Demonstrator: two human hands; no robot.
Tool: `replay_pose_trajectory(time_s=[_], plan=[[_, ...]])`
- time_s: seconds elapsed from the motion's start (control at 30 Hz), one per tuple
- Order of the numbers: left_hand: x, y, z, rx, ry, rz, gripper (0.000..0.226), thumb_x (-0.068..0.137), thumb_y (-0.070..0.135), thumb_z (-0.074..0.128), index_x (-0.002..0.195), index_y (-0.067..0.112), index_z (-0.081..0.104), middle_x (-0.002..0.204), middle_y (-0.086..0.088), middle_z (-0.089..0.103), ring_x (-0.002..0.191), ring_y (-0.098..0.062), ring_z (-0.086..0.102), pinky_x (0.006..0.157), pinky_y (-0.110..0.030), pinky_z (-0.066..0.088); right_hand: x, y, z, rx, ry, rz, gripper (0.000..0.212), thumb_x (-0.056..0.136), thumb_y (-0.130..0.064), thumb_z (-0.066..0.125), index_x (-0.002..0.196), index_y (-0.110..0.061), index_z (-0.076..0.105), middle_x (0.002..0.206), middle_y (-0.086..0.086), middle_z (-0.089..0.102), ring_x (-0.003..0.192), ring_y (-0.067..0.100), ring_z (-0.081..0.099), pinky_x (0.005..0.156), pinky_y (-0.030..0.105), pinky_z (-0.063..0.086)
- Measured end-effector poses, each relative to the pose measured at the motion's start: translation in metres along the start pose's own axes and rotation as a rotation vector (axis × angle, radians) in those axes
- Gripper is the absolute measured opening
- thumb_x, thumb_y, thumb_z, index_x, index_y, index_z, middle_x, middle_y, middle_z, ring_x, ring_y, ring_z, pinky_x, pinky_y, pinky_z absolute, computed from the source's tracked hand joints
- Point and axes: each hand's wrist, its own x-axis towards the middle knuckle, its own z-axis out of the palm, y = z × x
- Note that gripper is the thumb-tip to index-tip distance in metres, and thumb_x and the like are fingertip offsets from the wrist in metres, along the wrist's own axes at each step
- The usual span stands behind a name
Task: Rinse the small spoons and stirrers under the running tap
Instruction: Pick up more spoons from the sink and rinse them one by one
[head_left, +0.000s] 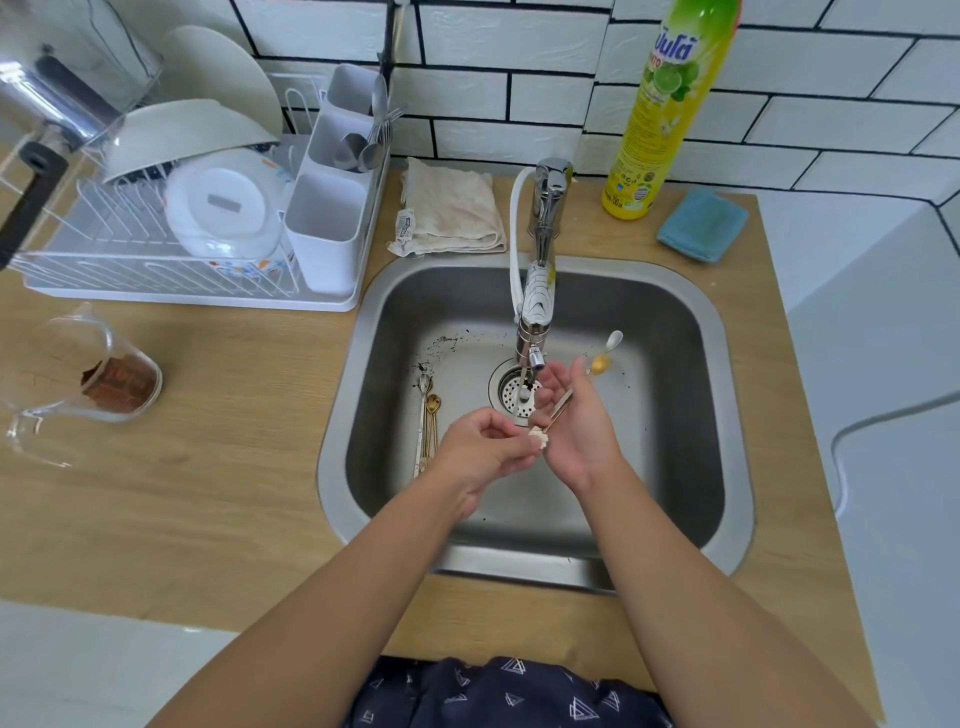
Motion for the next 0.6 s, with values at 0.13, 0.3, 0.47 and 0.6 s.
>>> replay_pose_trajectory(time_s=[0.13, 0.3, 0.47, 0.6], plan=[[0.005, -0.003, 0.004, 0.044, 0.046, 0.008, 0.041, 0.07, -0.011, 0.081, 0.078, 0.01, 0.047, 0.068, -0.005, 0.057, 0.063, -0.022, 0.07, 0.065, -0.029, 0.059, 0.002, 0.0, 0.0, 0.04, 0.012, -0.04, 0.029, 0.111, -0.028, 0.04, 0.098, -0.012, 0.06, 0.064, -0.003, 0.059, 0.044, 0.006, 0.041, 0.043, 0.019, 0.033], [0.006, -0.003, 0.0, 0.105, 0.007, 0.017, 0.04, 0.071, -0.004, 0.083, 0.08, 0.011, 0.047, 0.071, -0.005, 0.055, 0.07, -0.022, 0.066, 0.075, -0.036, 0.061, 0.001, 0.001, -0.001, -0.053, 0.032, -0.086, 0.027, 0.112, -0.028, 0.039, 0.102, -0.011, 0.058, 0.065, -0.004, 0.05, 0.042, 0.006, 0.033, 0.041, 0.019, 0.032], [0.008, 0.01, -0.026, 0.426, -0.136, 0.01, 0.049, 0.064, 0.04, 0.089, 0.091, 0.015, 0.056, 0.086, 0.001, 0.061, 0.077, -0.015, 0.065, 0.075, -0.032, 0.053, 0.003, -0.005, -0.007, -0.146, 0.092, -0.082, 0.027, 0.11, -0.034, 0.045, 0.104, -0.013, 0.061, 0.067, -0.005, 0.047, 0.038, 0.004, 0.027, 0.035, 0.018, 0.018], [0.039, 0.013, -0.066, 1.029, 0.201, 0.117, 0.026, 0.088, 0.038, 0.07, 0.094, 0.015, 0.06, 0.092, -0.002, 0.067, 0.09, -0.023, 0.064, 0.072, -0.029, 0.045, 0.001, -0.013, -0.013, -0.107, 0.06, 0.014, 0.039, 0.102, -0.054, 0.05, 0.101, -0.018, 0.065, 0.064, -0.006, 0.057, 0.031, 0.003, 0.022, 0.033, 0.019, 0.012]])
